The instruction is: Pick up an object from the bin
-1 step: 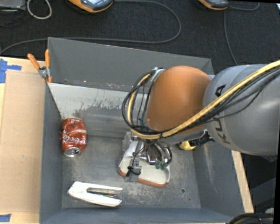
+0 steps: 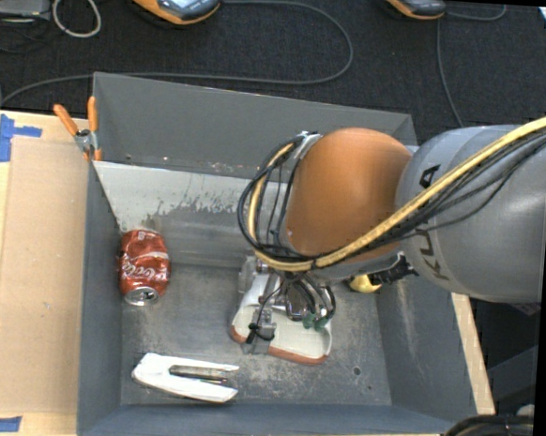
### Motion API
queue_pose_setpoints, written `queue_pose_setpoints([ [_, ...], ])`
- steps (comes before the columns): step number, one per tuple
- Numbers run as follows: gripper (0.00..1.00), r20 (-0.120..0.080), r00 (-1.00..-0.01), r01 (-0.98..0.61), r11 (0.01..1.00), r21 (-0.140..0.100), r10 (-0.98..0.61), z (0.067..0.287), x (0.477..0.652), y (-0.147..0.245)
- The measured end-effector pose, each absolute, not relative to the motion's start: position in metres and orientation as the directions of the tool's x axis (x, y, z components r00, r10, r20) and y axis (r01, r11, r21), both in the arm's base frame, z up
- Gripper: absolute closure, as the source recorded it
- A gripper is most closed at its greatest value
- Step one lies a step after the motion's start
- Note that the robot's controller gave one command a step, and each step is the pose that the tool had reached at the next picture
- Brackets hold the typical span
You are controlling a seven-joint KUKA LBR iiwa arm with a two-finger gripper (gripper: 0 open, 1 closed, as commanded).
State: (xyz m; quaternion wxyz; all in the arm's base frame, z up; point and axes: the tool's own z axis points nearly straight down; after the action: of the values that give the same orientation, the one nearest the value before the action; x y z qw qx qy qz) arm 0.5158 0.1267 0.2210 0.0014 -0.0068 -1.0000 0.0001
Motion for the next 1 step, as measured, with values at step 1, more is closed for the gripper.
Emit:
queue_pose_setpoints([
  [1,0.00,-0.003,-1.000,-0.008,1.000,0.000,-0.008,0.2079,0.5046,0.1348],
])
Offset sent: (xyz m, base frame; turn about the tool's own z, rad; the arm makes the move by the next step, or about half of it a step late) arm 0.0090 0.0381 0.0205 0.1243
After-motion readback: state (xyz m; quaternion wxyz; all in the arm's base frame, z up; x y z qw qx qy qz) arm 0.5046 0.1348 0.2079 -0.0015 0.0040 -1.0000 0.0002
